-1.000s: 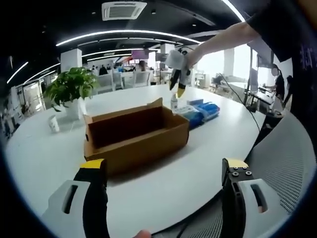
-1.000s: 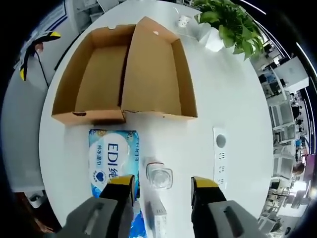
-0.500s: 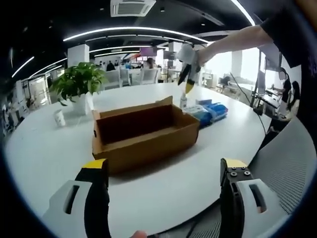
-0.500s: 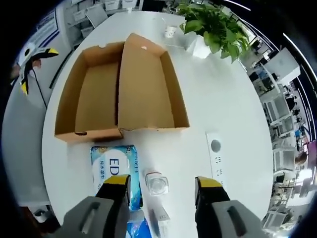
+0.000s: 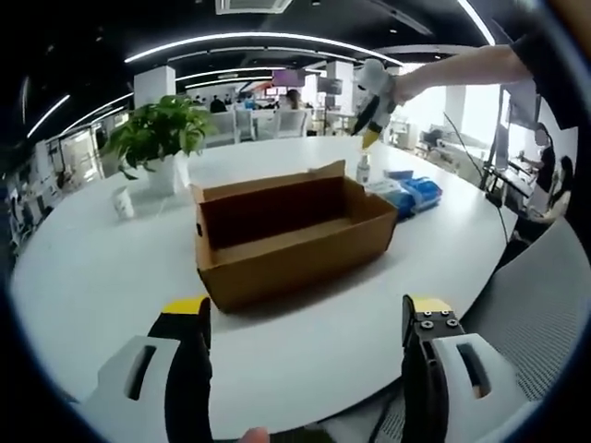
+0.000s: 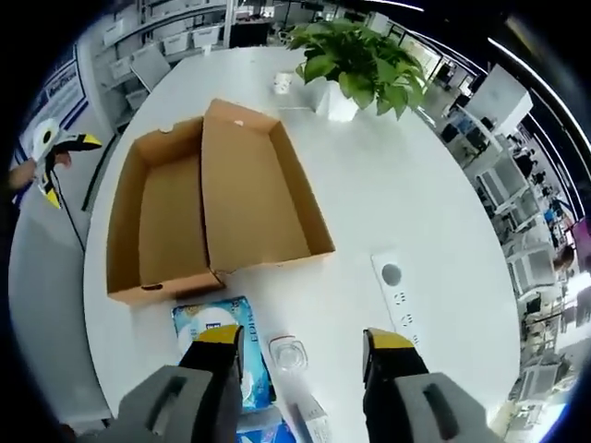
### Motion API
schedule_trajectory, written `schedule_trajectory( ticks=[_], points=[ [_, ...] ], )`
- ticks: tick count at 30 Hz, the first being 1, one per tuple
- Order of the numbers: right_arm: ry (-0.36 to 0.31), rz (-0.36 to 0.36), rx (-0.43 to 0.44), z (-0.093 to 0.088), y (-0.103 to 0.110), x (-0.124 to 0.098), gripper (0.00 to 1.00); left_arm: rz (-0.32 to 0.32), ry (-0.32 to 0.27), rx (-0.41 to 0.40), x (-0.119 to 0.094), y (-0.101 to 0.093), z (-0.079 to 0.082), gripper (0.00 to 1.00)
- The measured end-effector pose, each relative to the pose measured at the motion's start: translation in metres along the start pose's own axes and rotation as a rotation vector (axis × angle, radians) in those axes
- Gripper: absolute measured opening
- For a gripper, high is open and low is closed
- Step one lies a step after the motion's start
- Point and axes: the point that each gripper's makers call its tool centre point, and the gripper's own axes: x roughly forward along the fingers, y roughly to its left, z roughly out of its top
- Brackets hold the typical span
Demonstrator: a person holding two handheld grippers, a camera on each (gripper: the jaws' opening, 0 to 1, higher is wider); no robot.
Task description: Operate the shoe box by opening the lid, removing the specified soft item, and placing it in the target area until the item is outside and the box remains undamaged.
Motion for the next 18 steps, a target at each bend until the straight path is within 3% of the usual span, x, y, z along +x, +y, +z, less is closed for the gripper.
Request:
schedule_trajectory(
  ticks=[18],
  points=[
    [-0.086, -0.042, 0.145, 0.014, -0.012, -0.001, 0.49, 0.101, 0.023, -0.035, 0.01, 0.048, 0.008, 0.69]
  ],
)
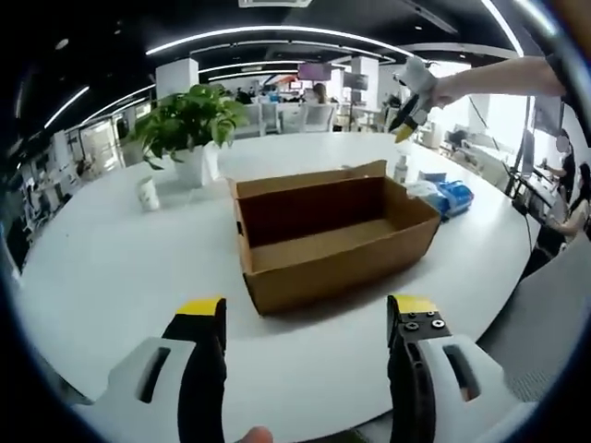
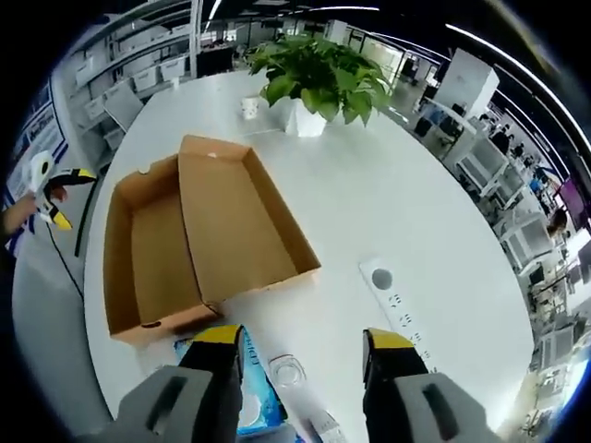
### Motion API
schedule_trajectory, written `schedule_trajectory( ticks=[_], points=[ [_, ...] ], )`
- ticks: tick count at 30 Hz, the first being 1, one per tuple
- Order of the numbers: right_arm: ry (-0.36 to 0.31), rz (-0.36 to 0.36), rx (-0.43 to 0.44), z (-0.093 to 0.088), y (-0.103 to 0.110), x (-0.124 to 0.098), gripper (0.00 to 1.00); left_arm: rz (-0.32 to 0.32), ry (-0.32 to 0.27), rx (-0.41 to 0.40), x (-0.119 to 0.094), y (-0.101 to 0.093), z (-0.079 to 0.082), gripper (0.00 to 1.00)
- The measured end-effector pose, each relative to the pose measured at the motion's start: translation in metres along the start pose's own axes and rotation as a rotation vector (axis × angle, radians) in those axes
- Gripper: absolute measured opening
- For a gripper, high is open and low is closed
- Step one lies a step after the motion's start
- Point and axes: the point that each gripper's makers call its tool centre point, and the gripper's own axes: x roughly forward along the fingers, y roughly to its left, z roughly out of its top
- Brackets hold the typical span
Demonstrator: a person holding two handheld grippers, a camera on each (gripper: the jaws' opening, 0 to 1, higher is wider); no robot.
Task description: Operate the shoe box by opening the lid, removing the specified soft item, and placing it in the target area until the item is outside and the box remains undamaged.
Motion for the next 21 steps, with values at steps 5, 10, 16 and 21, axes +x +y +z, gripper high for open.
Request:
schedule_trajectory(
  ticks=[5, 10, 16, 21],
  points=[
    [-0.041, -0.004, 0.071, 0.009, -0.001, 0.0, 0.5, 0.026, -0.003, -0.013, 0.002, 0.013, 0.004, 0.65],
    [-0.061, -0.003, 0.114, 0.013, 0.001, 0.002, 0.5, 0.057, 0.005, -0.031, 0.006, 0.025, 0.005, 0.61],
    [-0.081, 0.013, 0.165, 0.018, 0.005, 0.007, 0.49, 0.078, 0.018, -0.091, 0.014, 0.036, 0.005, 0.53],
    [-0.104, 0.029, 0.201, 0.023, 0.009, 0.011, 0.48, 0.093, 0.029, -0.111, 0.02, 0.04, 0.005, 0.5]
  ],
)
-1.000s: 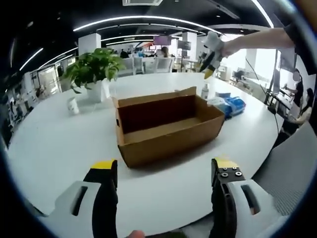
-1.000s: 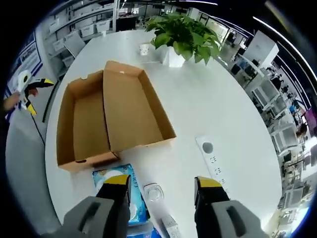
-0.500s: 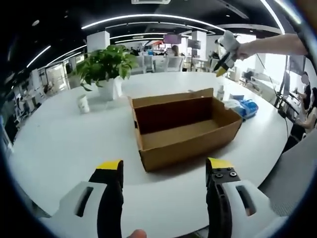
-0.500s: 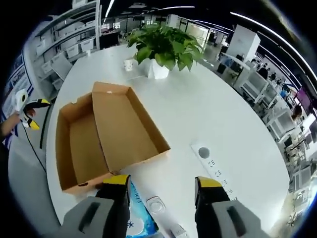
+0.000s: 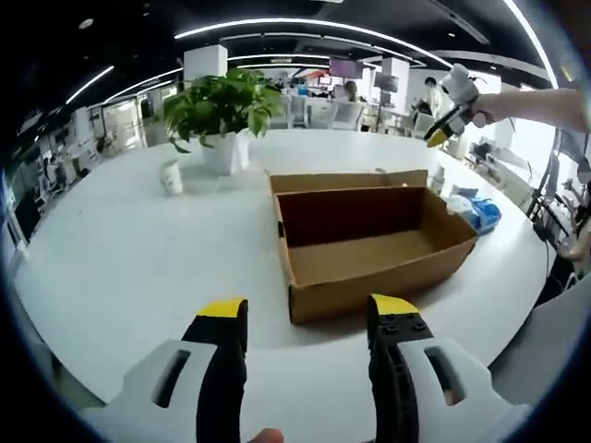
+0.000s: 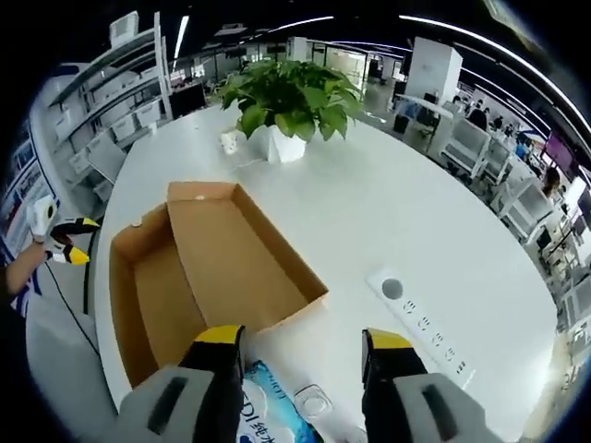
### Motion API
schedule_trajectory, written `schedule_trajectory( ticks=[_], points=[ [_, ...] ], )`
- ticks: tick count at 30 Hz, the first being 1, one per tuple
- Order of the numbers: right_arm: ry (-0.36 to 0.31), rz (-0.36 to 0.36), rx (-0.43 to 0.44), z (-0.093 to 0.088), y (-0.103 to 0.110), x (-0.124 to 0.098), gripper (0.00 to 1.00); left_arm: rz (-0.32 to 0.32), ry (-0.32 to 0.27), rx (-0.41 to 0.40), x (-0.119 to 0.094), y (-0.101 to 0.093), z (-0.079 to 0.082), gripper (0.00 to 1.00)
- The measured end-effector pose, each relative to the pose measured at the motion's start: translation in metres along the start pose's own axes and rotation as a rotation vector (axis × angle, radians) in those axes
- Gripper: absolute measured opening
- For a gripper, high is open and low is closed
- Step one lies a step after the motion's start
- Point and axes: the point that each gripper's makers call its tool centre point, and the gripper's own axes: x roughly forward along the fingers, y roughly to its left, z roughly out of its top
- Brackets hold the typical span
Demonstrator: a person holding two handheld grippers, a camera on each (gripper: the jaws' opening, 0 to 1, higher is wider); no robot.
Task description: Operate the shoe box by opening the lid, removing the specified soft item, and placing it in the target area until the item is outside and the box remains undamaged.
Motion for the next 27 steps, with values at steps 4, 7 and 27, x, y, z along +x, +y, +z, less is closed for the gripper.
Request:
schedule_trajectory(
  ticks=[4, 7, 27],
  points=[
    [-0.006, 0.007, 0.045, 0.001, 0.0, 0.005, 0.46, 0.009, 0.004, -0.014, 0.004, 0.003, 0.0, 0.47],
    [-0.006, 0.002, 0.072, 0.0, 0.001, 0.009, 0.43, 0.011, 0.005, -0.031, 0.008, 0.003, 0.001, 0.43],
    [0.008, 0.024, 0.259, -0.005, 0.014, 0.045, 0.34, 0.042, 0.055, -0.102, 0.039, 0.012, 0.008, 0.24]
  ],
)
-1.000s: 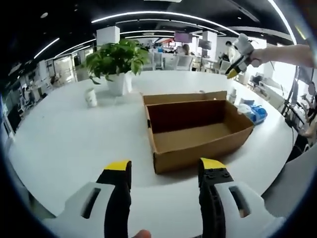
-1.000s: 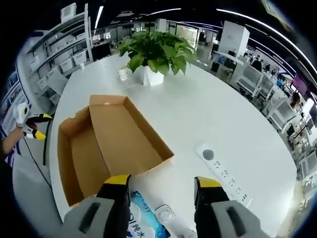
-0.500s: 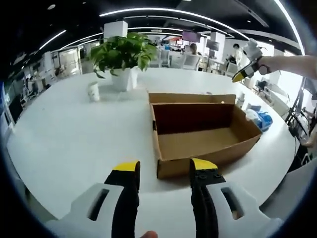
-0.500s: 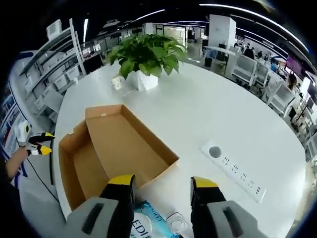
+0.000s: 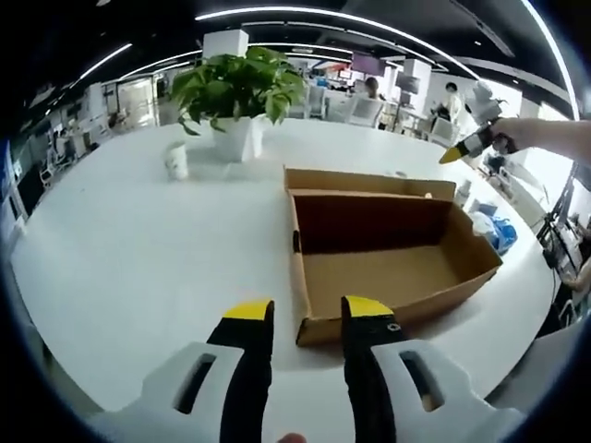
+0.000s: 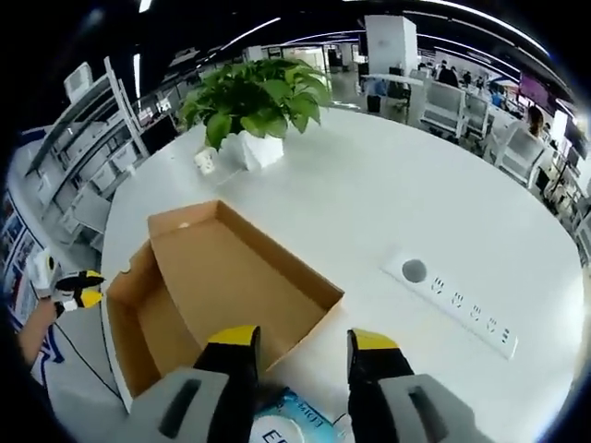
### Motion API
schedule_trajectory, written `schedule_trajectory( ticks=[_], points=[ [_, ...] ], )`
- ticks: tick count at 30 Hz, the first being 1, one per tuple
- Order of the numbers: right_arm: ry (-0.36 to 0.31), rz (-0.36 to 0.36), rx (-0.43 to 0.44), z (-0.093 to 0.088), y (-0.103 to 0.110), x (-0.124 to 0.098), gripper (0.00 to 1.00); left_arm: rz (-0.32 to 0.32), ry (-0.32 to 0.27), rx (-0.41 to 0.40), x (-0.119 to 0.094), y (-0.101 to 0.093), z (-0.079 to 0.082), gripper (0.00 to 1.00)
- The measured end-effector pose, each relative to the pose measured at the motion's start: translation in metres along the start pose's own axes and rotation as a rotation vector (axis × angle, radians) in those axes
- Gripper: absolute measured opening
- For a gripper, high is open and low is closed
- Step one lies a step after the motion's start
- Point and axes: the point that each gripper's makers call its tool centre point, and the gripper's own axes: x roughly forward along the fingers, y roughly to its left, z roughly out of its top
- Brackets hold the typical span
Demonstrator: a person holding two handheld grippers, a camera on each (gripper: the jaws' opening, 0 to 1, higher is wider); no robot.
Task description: Operate the shoe box by opening the lid, removing the specified soft item, and placing it in the target area until the item is outside and the box remains undamaged.
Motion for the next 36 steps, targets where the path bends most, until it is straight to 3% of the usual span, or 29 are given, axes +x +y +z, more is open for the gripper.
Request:
schedule_trajectory(
  ticks=[7, 14, 17, 32, 36],
  points=[
    [0.007, 0.005, 0.025, -0.001, 0.004, 0.014, 0.31, 0.013, 0.025, -0.065, 0.011, 0.006, -0.003, 0.17],
    [0.022, -0.039, 0.09, -0.006, -0.006, 0.026, 0.27, 0.028, 0.059, -0.119, 0.022, 0.005, -0.012, 0.07],
    [0.033, -0.057, 0.106, -0.01, -0.009, 0.032, 0.25, 0.033, 0.048, -0.169, 0.024, 0.003, -0.013, 0.05],
    [0.069, -0.093, 0.214, -0.023, -0.015, 0.061, 0.19, 0.109, 0.025, -0.181, 0.025, 0.007, -0.013, 0.03],
    [0.065, -0.083, 0.227, -0.023, -0.012, 0.062, 0.06, 0.108, 0.028, -0.182, 0.025, 0.007, -0.014, 0.03]
  ],
)
